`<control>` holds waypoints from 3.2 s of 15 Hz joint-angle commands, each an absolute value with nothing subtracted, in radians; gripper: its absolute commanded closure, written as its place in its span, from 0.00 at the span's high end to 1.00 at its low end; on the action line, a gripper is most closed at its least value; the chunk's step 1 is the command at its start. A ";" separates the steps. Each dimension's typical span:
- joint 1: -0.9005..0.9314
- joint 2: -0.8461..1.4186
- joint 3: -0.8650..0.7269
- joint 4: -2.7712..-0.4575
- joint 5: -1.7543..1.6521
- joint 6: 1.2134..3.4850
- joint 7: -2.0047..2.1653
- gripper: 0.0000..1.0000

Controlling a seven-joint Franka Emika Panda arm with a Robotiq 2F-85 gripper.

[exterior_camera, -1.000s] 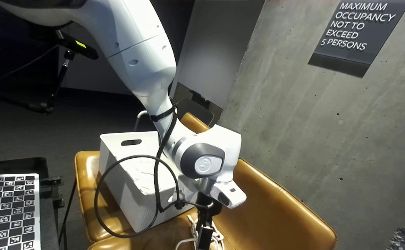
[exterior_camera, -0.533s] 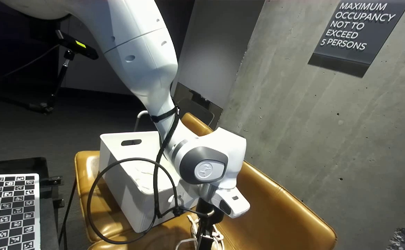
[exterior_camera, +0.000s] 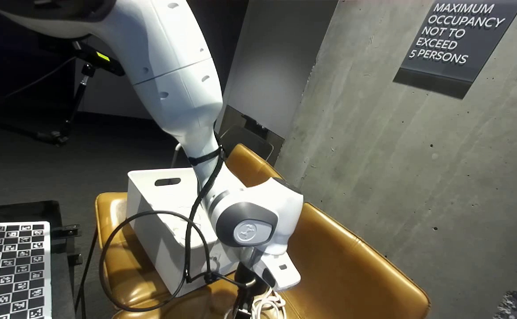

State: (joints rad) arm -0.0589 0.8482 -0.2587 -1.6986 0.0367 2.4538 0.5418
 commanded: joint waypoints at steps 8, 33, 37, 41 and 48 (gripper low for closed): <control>-0.113 0.964 -0.301 -1.651 0.054 2.456 0.528 1.00; -0.134 0.982 -0.300 -1.607 0.068 2.443 0.535 0.52; -0.135 0.941 -0.339 -1.610 0.059 2.423 0.538 0.20; -0.140 0.896 -0.378 -1.611 0.049 2.399 0.537 0.00; -0.108 0.691 -0.377 -1.613 0.030 2.247 0.530 0.01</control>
State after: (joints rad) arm -0.1213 0.8173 -0.3944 -1.5997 0.0447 2.3399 0.5396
